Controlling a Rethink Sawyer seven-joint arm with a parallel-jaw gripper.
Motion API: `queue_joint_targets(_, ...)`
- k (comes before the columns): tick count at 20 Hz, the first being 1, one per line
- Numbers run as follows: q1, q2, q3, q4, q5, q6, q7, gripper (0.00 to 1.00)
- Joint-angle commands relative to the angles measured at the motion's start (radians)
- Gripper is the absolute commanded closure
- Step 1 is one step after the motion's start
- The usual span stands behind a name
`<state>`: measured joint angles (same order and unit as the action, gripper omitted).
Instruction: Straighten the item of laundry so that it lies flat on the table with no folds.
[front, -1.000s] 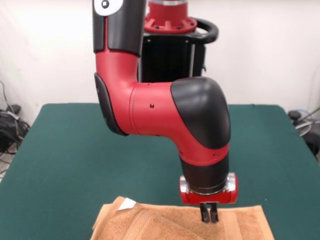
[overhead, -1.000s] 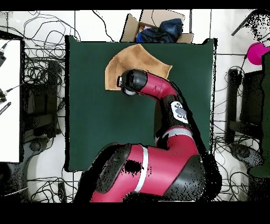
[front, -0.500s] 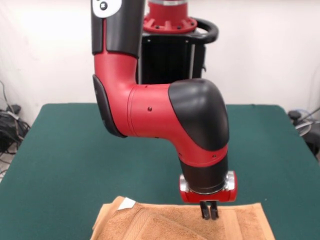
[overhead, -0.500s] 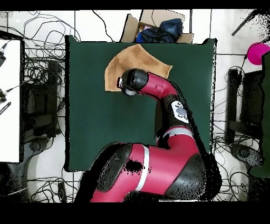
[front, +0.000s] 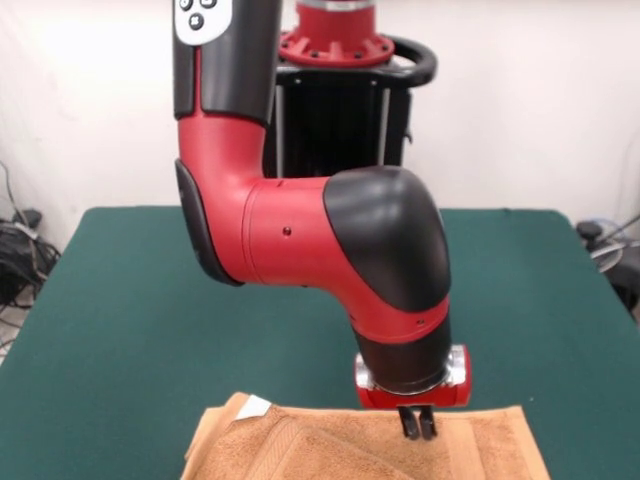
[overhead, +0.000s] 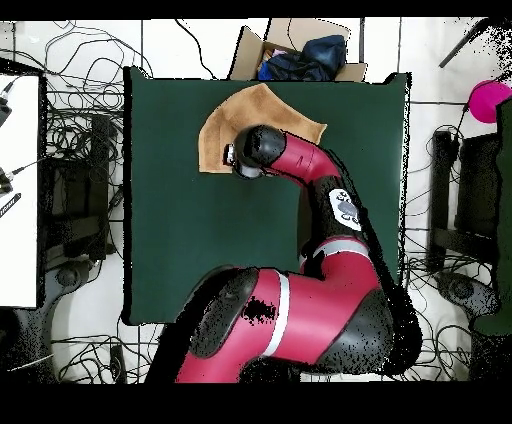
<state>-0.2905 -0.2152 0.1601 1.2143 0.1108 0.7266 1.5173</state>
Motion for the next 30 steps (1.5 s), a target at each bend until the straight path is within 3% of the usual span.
queue_joint_targets(1, -0.003, 0.199, 0.048, 0.063, -0.048, 0.158, 0.003, 1.00)
queue_joint_targets(11, 0.014, 0.206, 0.011, 0.050, -0.056, 0.400, 0.035, 1.00)
queue_joint_targets(19, 0.031, 0.214, -0.019, 0.041, -0.076, 0.486, 0.072, 1.00)
queue_joint_targets(30, 0.025, 0.210, -0.019, 0.082, -0.069, 0.503, 0.100, 1.00)
